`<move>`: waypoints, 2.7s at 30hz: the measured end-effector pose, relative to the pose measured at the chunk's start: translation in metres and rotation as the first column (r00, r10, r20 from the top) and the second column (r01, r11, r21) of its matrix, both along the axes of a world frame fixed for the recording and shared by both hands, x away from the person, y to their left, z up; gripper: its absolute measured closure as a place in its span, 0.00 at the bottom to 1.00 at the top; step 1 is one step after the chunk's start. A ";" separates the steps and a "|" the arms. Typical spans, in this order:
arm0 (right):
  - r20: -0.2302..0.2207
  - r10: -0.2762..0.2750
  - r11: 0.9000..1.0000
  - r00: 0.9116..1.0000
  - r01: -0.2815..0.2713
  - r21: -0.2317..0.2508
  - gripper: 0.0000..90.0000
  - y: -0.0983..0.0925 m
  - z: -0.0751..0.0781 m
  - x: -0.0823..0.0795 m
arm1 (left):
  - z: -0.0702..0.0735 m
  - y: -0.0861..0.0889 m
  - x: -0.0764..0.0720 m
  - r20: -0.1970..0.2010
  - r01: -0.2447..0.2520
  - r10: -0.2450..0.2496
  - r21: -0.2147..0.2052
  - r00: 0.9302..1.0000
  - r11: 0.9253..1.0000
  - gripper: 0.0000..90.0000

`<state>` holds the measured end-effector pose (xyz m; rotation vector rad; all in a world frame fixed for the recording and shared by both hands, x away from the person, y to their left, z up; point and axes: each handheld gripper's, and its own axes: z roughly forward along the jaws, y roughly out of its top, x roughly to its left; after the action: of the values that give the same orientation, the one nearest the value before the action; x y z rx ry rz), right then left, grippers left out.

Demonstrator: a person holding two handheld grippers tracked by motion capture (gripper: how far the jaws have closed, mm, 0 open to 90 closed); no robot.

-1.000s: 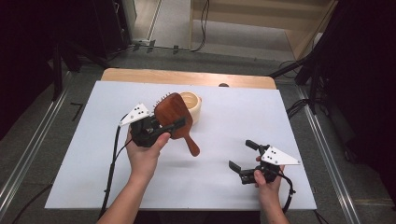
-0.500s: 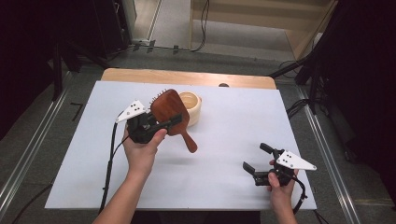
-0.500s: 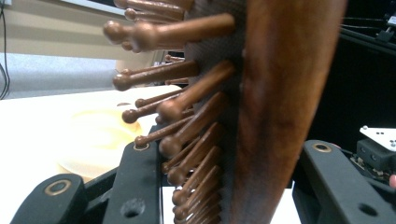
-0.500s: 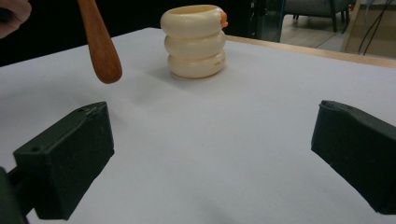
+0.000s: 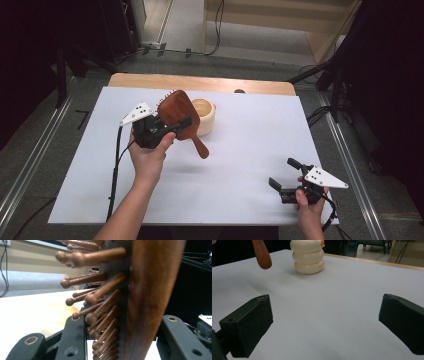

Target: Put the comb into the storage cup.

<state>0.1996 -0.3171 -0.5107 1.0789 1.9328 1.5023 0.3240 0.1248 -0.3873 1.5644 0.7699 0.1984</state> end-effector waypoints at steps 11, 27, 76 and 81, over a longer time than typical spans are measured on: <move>-0.016 -0.018 1.000 1.000 0.018 -0.013 0.00 -0.012 -0.002 -0.007 | 0.007 0.002 0.006 0.002 -0.002 0.002 0.002 1.000 1.000 0.65; -0.016 -0.034 0.999 0.999 0.033 -0.004 0.00 -0.012 -0.005 -0.008 | 0.022 0.005 0.020 0.015 -0.013 0.013 0.004 1.000 1.000 0.65; -0.013 -0.013 1.000 1.000 0.013 0.004 0.00 -0.012 -0.007 -0.007 | 0.043 0.011 0.072 0.026 -0.076 0.077 -0.013 0.997 0.997 0.65; -0.012 -0.012 1.000 1.000 0.012 0.006 0.00 -0.012 -0.007 -0.007 | 0.046 0.011 0.076 0.027 -0.087 0.088 -0.019 0.996 0.996 0.65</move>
<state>0.1923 -0.3295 -0.5180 1.1030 1.9274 1.4999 0.4002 0.1362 -0.3409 1.5090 0.8168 0.2759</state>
